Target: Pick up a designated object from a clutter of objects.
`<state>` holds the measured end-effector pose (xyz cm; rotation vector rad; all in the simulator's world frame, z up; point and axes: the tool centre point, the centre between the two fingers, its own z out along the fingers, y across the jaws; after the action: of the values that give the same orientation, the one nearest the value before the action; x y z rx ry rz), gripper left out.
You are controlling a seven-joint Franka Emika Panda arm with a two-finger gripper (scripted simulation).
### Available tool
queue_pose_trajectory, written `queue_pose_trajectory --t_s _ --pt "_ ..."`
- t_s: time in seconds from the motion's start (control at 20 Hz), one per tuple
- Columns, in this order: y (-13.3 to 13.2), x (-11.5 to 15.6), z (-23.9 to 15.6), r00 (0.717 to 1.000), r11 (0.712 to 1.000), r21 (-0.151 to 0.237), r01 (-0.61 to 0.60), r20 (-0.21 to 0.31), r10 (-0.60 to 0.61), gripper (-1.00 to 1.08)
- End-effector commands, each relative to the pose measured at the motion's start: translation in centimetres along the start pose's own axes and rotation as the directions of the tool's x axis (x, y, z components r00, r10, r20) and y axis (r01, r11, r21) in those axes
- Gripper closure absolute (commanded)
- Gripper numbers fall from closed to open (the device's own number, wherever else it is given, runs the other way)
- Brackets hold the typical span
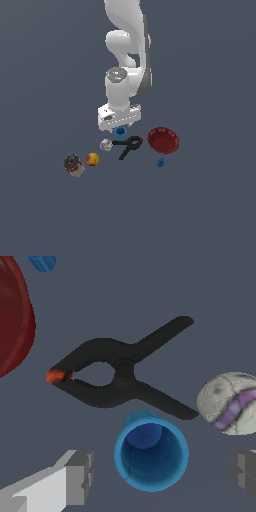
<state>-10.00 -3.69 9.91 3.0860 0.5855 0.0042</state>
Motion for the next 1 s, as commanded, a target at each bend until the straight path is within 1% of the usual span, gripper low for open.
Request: queue_pose_trajectory --t_s 0.0,0.45,0.95 --pt "-0.1 -0.6 0.6 1.000 1.000 0.001 0.011 0.001 -0.011 -0.92" --pt "-0.1 -0.9 1.2 1.000 1.000 0.001 0.014 0.003 -0.014 -0.92" --pt "-0.2 -1.1 4.8 1.000 1.000 0.001 0.016 0.003 -0.016 -0.92"
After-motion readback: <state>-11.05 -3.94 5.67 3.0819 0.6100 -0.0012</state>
